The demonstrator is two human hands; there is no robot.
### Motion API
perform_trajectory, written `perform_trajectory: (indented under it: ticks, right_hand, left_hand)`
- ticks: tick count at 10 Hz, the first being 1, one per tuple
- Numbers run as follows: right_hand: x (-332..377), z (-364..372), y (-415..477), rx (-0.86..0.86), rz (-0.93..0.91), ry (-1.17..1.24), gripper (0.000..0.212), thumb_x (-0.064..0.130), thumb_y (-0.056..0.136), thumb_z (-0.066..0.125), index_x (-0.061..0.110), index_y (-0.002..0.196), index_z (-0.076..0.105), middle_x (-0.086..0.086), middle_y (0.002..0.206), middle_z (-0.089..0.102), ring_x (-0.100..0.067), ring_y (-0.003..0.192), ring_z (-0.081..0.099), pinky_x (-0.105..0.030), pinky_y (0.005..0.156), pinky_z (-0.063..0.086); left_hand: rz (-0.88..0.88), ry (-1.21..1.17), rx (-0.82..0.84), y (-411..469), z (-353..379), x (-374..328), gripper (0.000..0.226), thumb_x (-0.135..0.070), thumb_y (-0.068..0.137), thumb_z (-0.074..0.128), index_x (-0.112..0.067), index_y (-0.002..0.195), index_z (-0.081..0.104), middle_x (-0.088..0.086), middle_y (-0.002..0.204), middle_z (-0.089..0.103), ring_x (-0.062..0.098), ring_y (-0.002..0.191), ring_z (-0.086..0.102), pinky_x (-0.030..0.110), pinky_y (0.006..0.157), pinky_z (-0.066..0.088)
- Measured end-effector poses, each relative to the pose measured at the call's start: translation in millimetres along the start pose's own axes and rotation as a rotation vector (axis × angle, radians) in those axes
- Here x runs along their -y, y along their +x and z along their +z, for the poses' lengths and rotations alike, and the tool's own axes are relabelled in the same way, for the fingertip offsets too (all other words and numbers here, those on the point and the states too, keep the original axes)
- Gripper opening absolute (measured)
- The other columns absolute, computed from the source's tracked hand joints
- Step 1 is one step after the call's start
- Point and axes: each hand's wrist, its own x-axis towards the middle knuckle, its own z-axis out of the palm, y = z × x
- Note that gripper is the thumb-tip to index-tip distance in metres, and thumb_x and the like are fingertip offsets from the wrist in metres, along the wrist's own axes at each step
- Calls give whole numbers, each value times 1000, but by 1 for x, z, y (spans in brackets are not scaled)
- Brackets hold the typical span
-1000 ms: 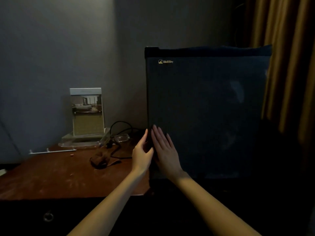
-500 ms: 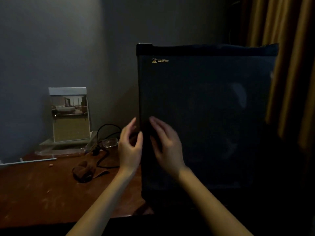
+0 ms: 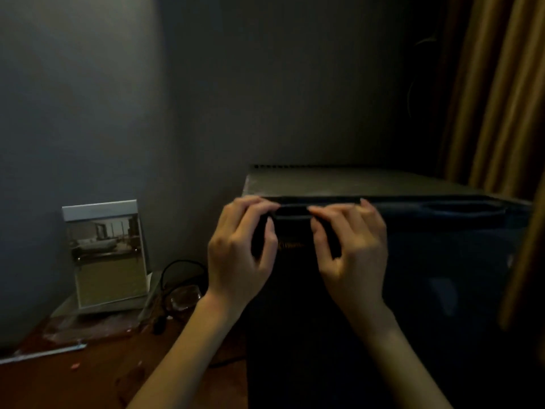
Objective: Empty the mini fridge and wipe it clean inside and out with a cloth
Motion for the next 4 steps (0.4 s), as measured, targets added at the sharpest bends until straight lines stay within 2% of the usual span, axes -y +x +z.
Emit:
perform_trajectory:
  ticks: [1, 2, 3, 4]
  right_hand:
    - [2, -16, 6, 148, 31, 9, 26, 27, 94, 53, 19, 114, 68, 1, 104, 66, -16, 103, 57, -32, 105, 34]
    - [2, -29, 24, 304, 97, 49, 25, 29, 93, 52, 22, 109, 70, 6, 97, 66, -12, 94, 57, -25, 91, 34]
    - [5, -43, 43, 429, 178, 105, 20, 29, 93, 54, 23, 102, 71, 8, 92, 67, -9, 89, 57, -27, 85, 39]
    - [0, -44, 66, 560, 269, 154, 17, 29, 95, 57, 24, 105, 70, 10, 97, 68, -4, 90, 57, -30, 87, 44]
  left_hand:
    - [-99, -32, 89, -2, -8, -9, 29, -16, 93, 48, -6, 114, 64, 7, 117, 58, 19, 115, 53, 31, 99, 44]
    - [-210, -52, 161, 6, -17, -18, 29, -17, 93, 48, -9, 114, 65, 4, 117, 58, 15, 118, 52, 26, 102, 41]
    - [-304, -69, 225, 11, -26, -28, 28, -18, 92, 48, -12, 113, 65, 1, 116, 58, 11, 118, 51, 22, 102, 40]
    - [-363, -94, 294, 24, -33, -32, 24, -22, 91, 49, -17, 107, 67, -6, 109, 58, 5, 110, 53, 16, 94, 42]
